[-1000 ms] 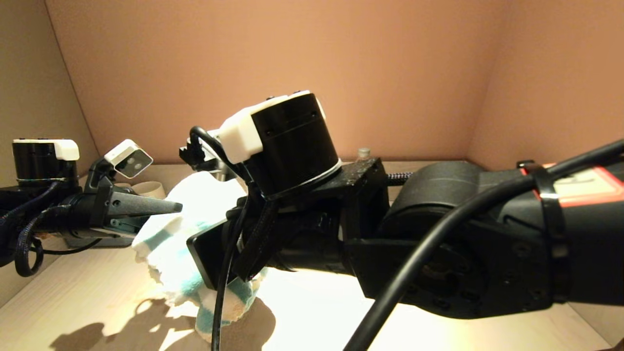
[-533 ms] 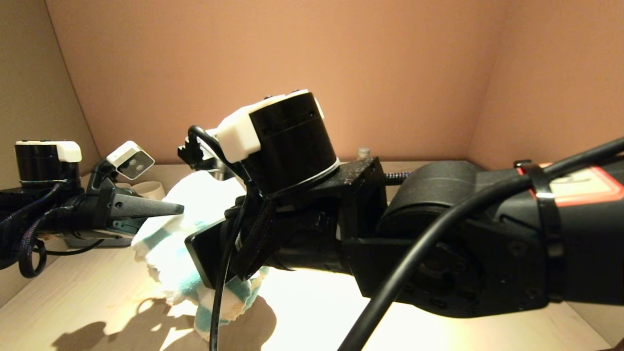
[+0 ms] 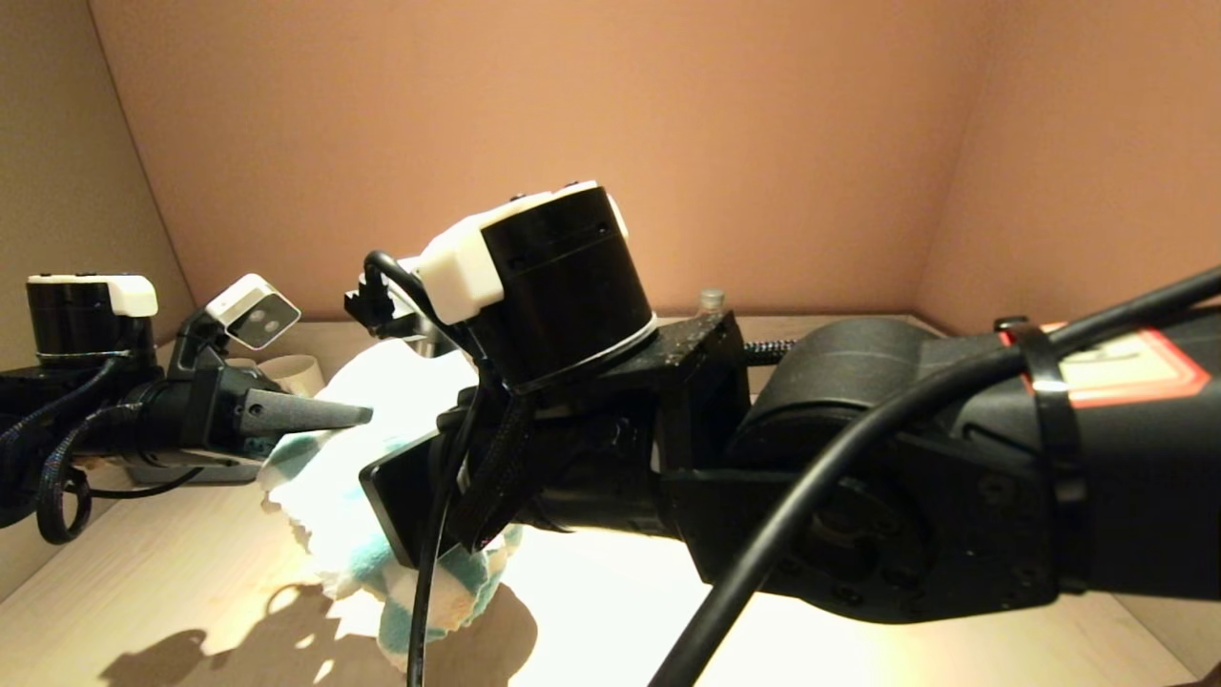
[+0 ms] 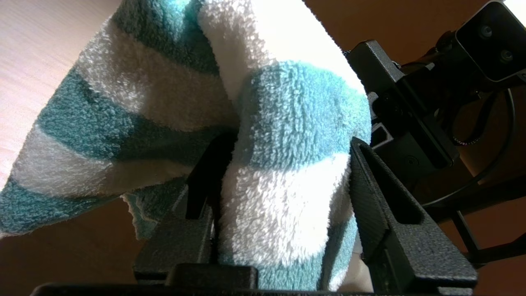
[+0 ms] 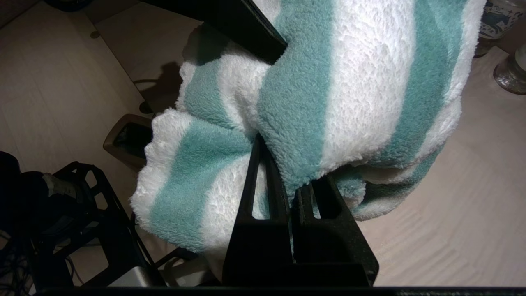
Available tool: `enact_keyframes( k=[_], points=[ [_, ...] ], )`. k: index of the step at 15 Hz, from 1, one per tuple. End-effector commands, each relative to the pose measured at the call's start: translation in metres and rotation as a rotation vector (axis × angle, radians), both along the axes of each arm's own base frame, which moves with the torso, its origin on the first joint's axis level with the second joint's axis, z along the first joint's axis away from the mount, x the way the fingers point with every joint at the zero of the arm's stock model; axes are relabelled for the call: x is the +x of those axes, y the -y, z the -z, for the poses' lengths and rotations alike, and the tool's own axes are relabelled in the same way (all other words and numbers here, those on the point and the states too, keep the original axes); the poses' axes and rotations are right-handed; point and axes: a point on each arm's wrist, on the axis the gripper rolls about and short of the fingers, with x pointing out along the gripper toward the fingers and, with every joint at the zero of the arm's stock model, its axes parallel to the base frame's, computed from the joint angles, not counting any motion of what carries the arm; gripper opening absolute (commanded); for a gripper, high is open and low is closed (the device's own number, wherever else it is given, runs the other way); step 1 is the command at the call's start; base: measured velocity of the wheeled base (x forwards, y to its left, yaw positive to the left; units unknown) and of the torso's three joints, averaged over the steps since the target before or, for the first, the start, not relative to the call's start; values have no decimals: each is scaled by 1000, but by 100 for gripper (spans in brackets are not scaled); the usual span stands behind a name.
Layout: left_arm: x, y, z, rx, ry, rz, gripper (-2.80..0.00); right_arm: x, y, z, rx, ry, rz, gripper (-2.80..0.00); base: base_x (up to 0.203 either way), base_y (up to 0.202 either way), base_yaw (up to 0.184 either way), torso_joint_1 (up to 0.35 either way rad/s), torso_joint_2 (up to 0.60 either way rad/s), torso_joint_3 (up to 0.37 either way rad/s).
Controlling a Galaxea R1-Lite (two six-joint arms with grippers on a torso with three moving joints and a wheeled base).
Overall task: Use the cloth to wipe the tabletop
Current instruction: Hand it to the other hand
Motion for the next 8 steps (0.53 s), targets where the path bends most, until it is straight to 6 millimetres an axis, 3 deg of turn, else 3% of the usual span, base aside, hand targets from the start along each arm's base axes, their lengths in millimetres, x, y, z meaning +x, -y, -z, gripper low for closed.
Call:
enact_keyframes(
  k=[1, 8],
  points=[
    [0, 0, 1, -2, -3, 7, -280, 0, 0, 0, 0, 0, -1, -280, 0, 0, 0, 0, 0, 0],
    [-2, 0, -2, -3, 7, 7, -280, -1, 2, -3, 7, 3, 1, -280, 0, 0, 0, 0, 0, 0]
  ],
)
